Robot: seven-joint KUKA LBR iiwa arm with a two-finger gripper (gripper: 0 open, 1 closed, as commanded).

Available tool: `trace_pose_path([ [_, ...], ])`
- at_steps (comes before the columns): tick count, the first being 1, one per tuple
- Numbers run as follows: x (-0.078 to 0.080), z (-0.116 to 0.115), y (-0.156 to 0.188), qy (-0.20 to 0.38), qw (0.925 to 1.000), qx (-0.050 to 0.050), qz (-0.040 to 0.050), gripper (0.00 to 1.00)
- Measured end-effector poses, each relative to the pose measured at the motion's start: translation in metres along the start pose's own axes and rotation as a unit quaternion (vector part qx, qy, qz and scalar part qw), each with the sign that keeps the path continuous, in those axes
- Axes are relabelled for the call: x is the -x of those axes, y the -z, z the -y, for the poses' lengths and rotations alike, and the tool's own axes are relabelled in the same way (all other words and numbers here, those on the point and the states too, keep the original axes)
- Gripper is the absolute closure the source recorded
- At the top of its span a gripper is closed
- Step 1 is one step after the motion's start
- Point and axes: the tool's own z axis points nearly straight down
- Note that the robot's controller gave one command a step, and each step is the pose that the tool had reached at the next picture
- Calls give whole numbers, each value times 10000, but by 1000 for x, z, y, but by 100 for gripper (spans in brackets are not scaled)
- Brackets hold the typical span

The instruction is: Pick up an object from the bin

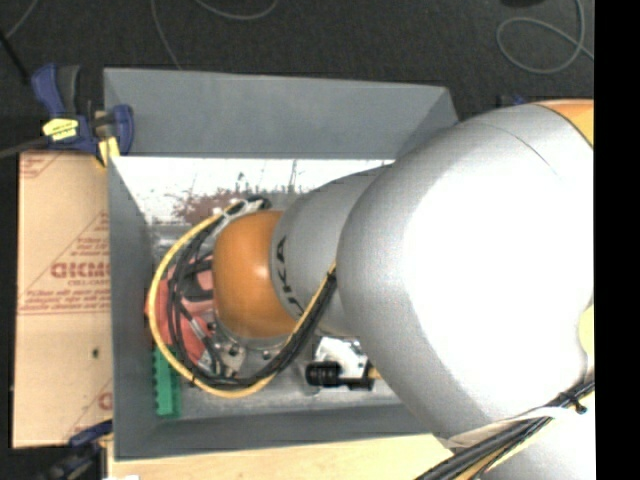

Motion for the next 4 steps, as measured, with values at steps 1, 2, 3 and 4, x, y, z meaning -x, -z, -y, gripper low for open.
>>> trace_pose_path([
  [1,0,0,0,-3,10000,1,0,100],
  [2,-1,1,4,-5,10000,-13,-6,100],
  [3,-1,2,24,-4,10000,-29,-18,100],
  [4,1,0,39,0,10000,7,9,100],
])
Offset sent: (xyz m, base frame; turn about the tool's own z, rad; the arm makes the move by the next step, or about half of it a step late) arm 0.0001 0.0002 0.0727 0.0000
